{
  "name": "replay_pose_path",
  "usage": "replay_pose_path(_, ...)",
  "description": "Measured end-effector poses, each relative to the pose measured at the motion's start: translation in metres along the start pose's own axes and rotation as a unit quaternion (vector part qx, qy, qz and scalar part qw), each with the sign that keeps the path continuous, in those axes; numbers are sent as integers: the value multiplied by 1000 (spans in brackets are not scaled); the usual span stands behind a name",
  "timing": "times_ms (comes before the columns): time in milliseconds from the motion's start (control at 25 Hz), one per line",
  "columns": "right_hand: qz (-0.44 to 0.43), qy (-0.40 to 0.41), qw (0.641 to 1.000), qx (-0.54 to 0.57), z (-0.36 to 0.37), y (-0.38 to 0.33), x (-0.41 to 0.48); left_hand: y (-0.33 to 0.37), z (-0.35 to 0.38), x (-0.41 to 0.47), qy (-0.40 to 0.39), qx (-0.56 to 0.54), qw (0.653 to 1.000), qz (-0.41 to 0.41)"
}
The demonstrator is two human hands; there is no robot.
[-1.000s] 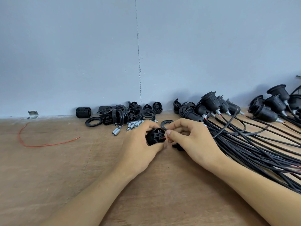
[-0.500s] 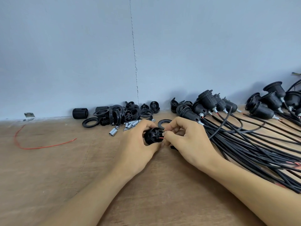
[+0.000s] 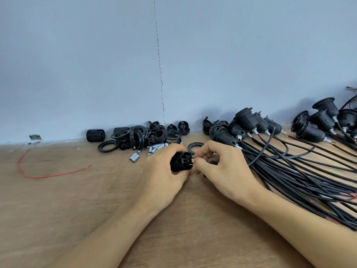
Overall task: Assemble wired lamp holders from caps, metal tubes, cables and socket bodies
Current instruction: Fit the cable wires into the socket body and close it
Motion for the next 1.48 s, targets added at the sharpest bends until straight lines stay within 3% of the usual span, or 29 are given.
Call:
replay_pose_path(240, -9, -7, 1000, -2, 2, -2, -1, -4, -1, 1, 3, -18, 999, -26)
replay_pose_path(800, -37, -20, 998, -51, 7, 2, 2, 5, -1, 0, 14, 79, 996, 47)
replay_pose_path(1080, -84, -32, 992, -94, 9, -2, 2, 12, 6, -2, -37, 109, 991, 75)
replay_pose_path(1280, -59, -34, 995, -79, 10, 2, 3, 16, 11, -6, -47, 87, 992, 75)
replay_pose_path(1480, -25, -15, 999, -36, 8, 6, 4, 9, 2, -2, -3, 52, 998, 34)
Point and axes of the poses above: each hand's wrist, its own x-axis towards the middle knuckle, its own z-axis out of the palm, y = z × x, the point moved 10 cm from there along x, towards the middle knuckle, and after that the axes turned 7 degrees about y, right-handed, at the moved point
